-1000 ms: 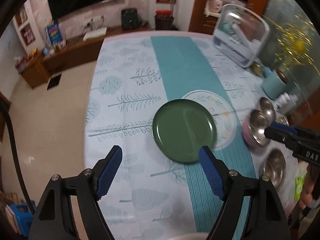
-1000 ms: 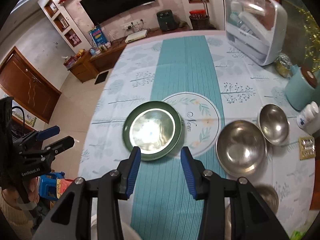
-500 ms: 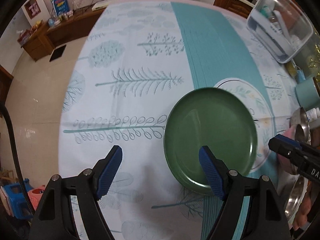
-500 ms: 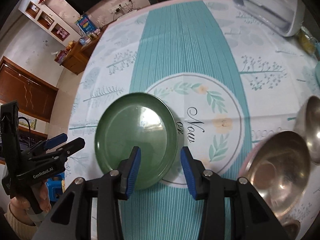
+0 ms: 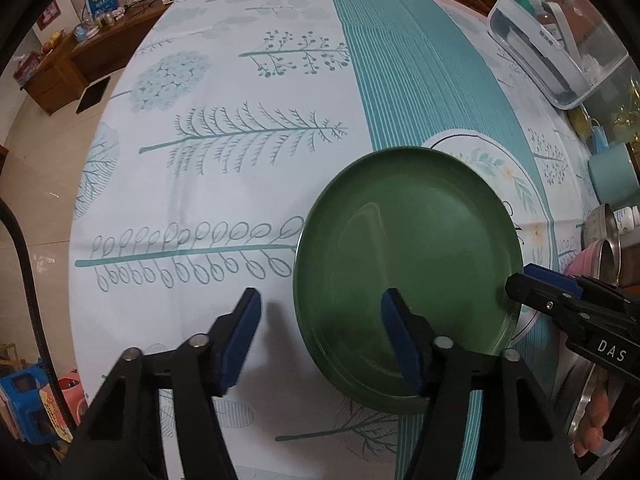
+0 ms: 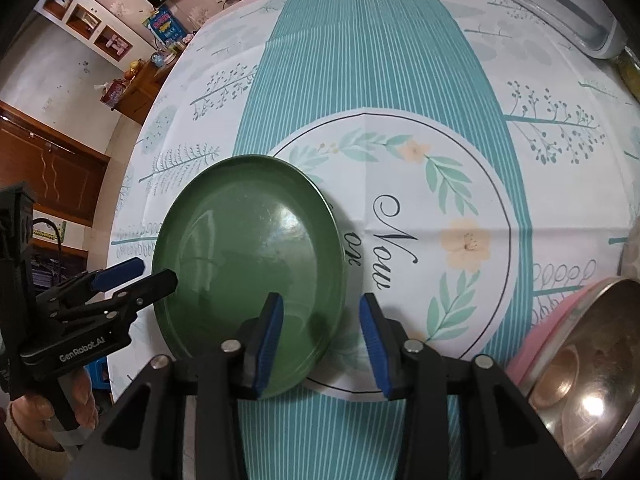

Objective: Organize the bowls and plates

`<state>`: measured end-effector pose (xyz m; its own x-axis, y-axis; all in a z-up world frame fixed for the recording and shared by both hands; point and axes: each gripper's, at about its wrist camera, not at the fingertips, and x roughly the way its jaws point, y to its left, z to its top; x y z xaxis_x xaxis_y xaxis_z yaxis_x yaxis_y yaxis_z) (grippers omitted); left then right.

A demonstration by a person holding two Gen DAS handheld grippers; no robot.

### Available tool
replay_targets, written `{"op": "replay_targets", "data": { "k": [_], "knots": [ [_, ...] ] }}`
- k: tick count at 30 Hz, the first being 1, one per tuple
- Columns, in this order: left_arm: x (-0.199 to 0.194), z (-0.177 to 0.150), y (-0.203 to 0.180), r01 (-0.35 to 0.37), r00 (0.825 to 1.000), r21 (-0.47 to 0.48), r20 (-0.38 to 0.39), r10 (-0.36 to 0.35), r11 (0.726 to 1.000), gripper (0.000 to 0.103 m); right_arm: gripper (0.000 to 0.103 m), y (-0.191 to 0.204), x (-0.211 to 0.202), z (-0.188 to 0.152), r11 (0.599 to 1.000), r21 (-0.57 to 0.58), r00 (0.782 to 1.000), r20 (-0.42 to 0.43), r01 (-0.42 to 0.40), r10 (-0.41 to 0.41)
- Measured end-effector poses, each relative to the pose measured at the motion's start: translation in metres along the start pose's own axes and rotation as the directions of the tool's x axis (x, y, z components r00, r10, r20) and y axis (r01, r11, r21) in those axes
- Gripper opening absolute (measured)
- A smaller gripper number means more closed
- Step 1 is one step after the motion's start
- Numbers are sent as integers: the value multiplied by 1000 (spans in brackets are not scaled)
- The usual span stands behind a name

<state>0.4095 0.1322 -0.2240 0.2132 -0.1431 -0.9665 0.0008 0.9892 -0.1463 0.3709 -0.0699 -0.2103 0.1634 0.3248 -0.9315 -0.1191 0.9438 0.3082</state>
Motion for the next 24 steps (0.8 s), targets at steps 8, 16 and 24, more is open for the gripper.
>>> {"op": "replay_targets", "data": {
  "k": [8, 16, 24],
  "knots": [
    [12, -1, 4, 34, 999, -16, -32, -34, 999, 41, 18, -7, 8, -1, 999, 30, 1000, -10, -26, 27],
    [16, 0, 5, 48, 998, -25, -28, -49, 999, 26, 8, -16, 11, -1, 997, 65, 999, -5, -44, 44],
    [12, 1, 13, 59, 998, -75, -24, -61, 995, 10, 7, -17, 7, -3, 997, 64, 999, -4, -39, 39]
  ]
}}
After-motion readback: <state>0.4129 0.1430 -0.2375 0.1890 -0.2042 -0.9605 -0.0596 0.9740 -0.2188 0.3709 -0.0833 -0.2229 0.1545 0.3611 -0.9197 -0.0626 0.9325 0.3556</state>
